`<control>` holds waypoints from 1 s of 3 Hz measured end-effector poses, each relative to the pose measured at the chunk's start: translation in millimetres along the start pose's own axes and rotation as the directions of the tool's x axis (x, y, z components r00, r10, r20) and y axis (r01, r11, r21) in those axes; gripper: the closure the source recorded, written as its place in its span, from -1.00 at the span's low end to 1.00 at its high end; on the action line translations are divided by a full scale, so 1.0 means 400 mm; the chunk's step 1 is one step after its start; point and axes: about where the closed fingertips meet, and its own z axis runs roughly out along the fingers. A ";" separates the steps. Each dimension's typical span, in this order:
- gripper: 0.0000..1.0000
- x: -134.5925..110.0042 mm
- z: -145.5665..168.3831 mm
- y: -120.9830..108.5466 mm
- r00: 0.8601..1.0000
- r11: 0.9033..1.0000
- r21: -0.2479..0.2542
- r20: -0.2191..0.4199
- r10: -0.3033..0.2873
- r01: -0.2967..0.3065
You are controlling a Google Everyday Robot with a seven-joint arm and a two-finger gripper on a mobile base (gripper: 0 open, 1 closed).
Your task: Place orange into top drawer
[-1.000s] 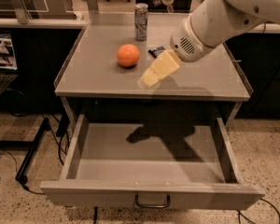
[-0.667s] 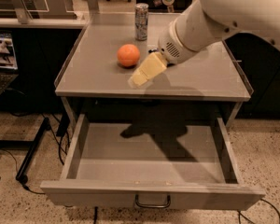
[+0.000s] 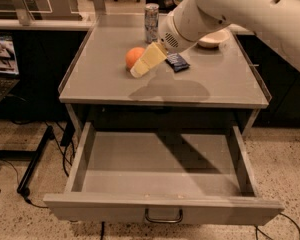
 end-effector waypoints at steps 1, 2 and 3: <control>-1.00 0.016 0.020 -0.023 0.999 0.999 0.005 0.003 0.035 -0.035; -1.00 0.018 0.060 -0.066 0.999 0.999 -0.003 0.010 0.049 -0.049; -1.00 0.005 0.114 -0.123 0.998 0.998 -0.027 0.030 0.061 -0.061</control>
Offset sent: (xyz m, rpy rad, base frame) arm 0.0629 -0.0159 -0.0199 0.0589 0.0189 -0.0393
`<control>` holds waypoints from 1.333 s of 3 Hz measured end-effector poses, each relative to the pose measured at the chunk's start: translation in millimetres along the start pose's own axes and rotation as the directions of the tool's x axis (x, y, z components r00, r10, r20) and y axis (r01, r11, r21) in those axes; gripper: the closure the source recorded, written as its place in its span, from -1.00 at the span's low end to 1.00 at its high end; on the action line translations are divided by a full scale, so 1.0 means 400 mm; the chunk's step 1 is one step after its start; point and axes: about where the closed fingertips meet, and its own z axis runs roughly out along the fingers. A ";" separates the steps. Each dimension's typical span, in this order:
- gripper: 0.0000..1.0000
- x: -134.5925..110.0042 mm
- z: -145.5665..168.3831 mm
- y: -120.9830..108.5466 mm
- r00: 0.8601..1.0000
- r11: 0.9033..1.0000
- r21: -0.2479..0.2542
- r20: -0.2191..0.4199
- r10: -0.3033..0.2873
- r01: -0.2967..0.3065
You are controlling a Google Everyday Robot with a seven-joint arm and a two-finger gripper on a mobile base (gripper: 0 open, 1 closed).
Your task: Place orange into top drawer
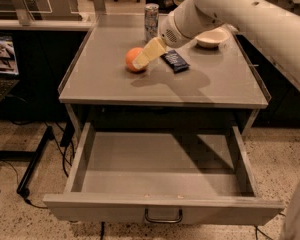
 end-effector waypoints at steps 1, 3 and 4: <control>-1.00 -0.017 0.035 -0.026 1.000 1.000 -0.009 0.024 0.013 -0.012; -1.00 -0.044 0.157 -0.006 0.996 0.993 -0.085 0.041 0.081 -0.078; -1.00 -0.044 0.196 0.010 0.994 0.989 -0.105 0.034 0.103 -0.099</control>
Offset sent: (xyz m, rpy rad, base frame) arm 0.0514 0.0387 -0.0304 0.1283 0.0796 0.0056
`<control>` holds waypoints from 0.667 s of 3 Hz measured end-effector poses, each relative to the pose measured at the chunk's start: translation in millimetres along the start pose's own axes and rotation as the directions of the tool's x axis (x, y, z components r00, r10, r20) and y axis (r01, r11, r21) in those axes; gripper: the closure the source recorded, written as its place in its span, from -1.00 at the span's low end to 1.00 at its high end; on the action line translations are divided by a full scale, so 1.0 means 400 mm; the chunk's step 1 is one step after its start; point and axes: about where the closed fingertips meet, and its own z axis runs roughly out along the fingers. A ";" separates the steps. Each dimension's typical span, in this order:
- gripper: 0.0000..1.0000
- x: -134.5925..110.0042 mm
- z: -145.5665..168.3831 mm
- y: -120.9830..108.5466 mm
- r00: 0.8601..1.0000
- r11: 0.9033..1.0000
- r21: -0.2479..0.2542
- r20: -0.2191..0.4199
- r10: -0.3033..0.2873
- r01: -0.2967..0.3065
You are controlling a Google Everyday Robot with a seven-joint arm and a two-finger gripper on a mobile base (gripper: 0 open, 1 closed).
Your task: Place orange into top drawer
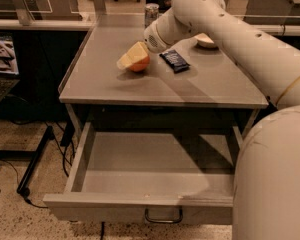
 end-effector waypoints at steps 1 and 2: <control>-0.93 0.024 0.028 0.008 0.999 1.000 -0.006 -0.025 0.023 -0.023; -0.47 0.024 0.028 0.008 0.999 1.000 -0.006 -0.025 0.023 -0.023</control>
Offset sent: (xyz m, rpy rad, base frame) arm -0.0010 0.0028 -0.0129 -0.0069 0.0279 -0.0100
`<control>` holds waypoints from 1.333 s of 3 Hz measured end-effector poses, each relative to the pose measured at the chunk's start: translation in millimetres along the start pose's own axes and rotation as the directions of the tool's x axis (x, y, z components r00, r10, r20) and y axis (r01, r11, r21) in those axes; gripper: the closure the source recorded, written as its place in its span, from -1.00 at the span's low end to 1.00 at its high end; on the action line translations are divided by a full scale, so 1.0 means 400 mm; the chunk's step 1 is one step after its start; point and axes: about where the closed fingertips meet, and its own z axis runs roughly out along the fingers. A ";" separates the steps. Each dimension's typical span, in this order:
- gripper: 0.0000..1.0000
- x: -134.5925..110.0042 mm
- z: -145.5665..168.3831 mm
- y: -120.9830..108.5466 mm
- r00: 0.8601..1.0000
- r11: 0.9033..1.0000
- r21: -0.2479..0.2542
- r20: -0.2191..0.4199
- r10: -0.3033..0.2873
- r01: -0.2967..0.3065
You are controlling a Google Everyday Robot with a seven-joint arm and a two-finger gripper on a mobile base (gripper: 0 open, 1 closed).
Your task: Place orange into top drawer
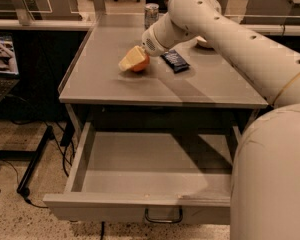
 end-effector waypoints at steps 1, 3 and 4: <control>-0.01 0.000 0.000 0.000 1.000 1.000 0.000 0.000 0.000 0.000; 0.92 0.000 0.000 0.000 1.000 1.000 0.000 0.000 0.000 0.000; 1.00 -0.014 -0.009 0.013 1.000 1.000 -0.008 0.013 -0.016 0.016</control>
Offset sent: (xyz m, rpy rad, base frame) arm 0.0000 0.0000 0.0000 0.0000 0.0000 0.0000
